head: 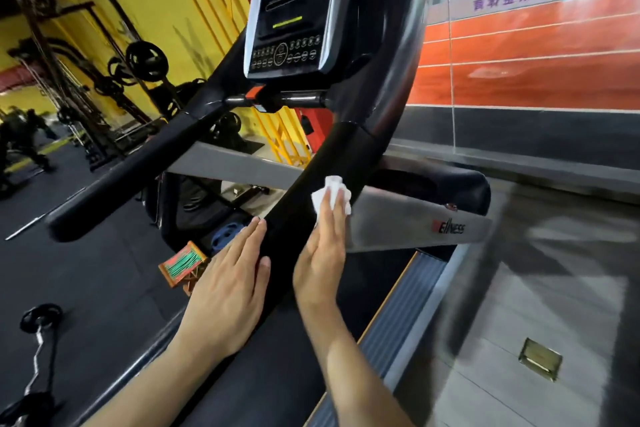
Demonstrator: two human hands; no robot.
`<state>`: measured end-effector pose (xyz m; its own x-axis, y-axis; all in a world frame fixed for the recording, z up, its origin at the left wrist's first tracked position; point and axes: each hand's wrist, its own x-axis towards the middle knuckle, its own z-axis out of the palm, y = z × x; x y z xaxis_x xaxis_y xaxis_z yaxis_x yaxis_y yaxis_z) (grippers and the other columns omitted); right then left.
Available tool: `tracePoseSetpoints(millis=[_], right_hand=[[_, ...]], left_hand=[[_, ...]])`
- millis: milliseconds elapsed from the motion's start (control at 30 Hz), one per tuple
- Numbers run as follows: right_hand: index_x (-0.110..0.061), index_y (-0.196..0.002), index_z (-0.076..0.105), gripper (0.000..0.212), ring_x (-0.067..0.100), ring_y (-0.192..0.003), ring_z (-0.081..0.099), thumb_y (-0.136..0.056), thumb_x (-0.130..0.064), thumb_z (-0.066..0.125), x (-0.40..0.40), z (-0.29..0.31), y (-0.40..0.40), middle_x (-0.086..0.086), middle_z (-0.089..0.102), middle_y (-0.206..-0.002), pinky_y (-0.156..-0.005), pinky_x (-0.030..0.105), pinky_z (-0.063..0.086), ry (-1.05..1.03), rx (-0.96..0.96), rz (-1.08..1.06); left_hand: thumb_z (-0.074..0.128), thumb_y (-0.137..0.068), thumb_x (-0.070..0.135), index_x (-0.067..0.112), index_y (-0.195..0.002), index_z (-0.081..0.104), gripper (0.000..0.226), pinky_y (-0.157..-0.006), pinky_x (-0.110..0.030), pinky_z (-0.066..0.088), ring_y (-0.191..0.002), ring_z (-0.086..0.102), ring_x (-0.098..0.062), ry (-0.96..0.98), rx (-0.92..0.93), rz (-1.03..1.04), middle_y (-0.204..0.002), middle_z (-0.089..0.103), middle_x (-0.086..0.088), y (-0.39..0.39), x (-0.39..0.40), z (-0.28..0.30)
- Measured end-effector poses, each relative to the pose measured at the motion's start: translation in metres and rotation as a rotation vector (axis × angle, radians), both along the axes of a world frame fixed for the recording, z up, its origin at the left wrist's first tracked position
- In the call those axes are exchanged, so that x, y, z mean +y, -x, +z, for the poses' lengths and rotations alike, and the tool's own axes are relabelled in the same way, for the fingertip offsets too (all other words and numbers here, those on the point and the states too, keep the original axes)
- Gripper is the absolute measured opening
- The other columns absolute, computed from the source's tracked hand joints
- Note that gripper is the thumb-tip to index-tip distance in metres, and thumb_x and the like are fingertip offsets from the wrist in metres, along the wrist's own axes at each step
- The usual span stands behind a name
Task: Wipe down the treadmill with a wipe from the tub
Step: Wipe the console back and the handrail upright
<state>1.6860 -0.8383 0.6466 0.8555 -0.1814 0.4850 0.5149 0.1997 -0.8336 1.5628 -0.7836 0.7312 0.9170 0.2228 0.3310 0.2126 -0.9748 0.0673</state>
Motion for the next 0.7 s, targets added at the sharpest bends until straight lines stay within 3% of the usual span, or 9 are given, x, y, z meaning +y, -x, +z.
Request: tracePoseSetpoints(millis=[67, 167, 267, 367, 433, 533, 633, 700], right_hand=[[-0.02, -0.16, 0.023, 0.069, 0.03, -0.154, 0.021, -0.102, 0.008, 0.047, 0.001, -0.018, 0.031, 0.006, 0.024, -0.166, -0.119, 0.059, 0.029, 0.038, -0.075, 0.12], [-0.019, -0.159, 0.028, 0.055, 0.025, -0.152, 0.028, -0.107, -0.006, 0.04, -0.007, -0.037, 0.042, 0.002, 0.027, -0.165, -0.117, 0.055, 0.033, 0.21, -0.202, 0.128], [-0.005, -0.151, 0.041, 0.043, 0.028, -0.153, 0.026, -0.108, -0.007, 0.036, -0.022, -0.009, -0.047, 0.009, 0.032, -0.163, -0.123, 0.052, 0.024, 0.213, -0.229, 0.07], [-0.004, -0.151, 0.041, 0.053, 0.027, -0.154, 0.022, -0.1, 0.009, 0.038, -0.033, 0.032, -0.162, 0.013, 0.032, -0.162, -0.123, 0.054, 0.021, 0.174, -0.124, -0.022], [-0.004, -0.152, 0.039, 0.055, 0.023, -0.154, 0.022, -0.099, 0.01, 0.036, -0.038, 0.041, -0.199, 0.009, 0.031, -0.163, -0.122, 0.055, 0.023, 0.125, -0.035, -0.035], [-0.007, -0.157, 0.029, 0.057, 0.025, -0.156, 0.015, -0.103, 0.01, 0.035, -0.041, 0.022, -0.15, 0.004, 0.026, -0.166, -0.123, 0.056, 0.021, 0.013, -0.024, 0.072], [-0.028, -0.161, 0.019, 0.067, 0.027, -0.156, 0.012, -0.105, 0.004, 0.037, -0.037, -0.007, -0.059, -0.001, 0.019, -0.168, -0.123, 0.056, 0.022, -0.03, 0.0, 0.248], [-0.032, -0.16, 0.02, 0.064, 0.023, -0.156, 0.012, -0.106, -0.002, 0.038, -0.032, -0.01, -0.055, -0.004, 0.018, -0.168, -0.124, 0.05, 0.023, -0.01, 0.046, 0.255]], left_hand=[[0.017, -0.104, 0.055, 0.025, -0.161, 0.025, 0.065, -0.121, -0.025, 0.024, -0.151, 0.02, 0.002, 0.019, -0.004, -0.002, -0.166, 0.024, 0.013, -0.024, -0.001, 0.001], [0.014, -0.103, 0.056, 0.024, -0.162, 0.023, 0.068, -0.121, -0.021, 0.018, -0.152, 0.019, 0.0, 0.028, -0.001, -0.002, -0.166, 0.024, 0.011, -0.063, -0.005, 0.003], [0.016, -0.104, 0.053, 0.021, -0.161, 0.025, 0.066, -0.12, -0.017, 0.014, -0.152, 0.021, -0.003, -0.004, 0.002, -0.019, -0.166, 0.026, 0.009, -0.097, -0.011, 0.006], [0.022, -0.106, 0.046, 0.021, -0.162, 0.023, 0.061, -0.12, -0.018, 0.015, -0.152, 0.023, -0.006, -0.037, -0.002, -0.022, -0.167, 0.025, 0.007, -0.123, -0.019, 0.009], [0.022, -0.106, 0.045, 0.021, -0.162, 0.02, 0.061, -0.121, -0.019, 0.015, -0.153, 0.019, -0.005, -0.046, 0.004, -0.033, -0.168, 0.022, 0.007, -0.139, -0.021, 0.012], [0.024, -0.108, 0.041, 0.019, -0.163, 0.016, 0.06, -0.124, -0.022, 0.016, -0.154, 0.016, -0.003, -0.061, 0.021, -0.068, -0.169, 0.019, 0.006, -0.152, -0.019, 0.014], [0.027, -0.108, 0.036, 0.016, -0.163, 0.018, 0.058, -0.122, -0.02, 0.018, -0.154, 0.019, -0.005, -0.078, 0.006, -0.043, -0.168, 0.021, 0.005, -0.155, -0.023, 0.011], [0.026, -0.108, 0.035, 0.016, -0.162, 0.018, 0.058, -0.12, -0.017, 0.017, -0.153, 0.02, -0.006, -0.079, 0.001, -0.026, -0.168, 0.021, 0.005, -0.155, -0.024, 0.01]])
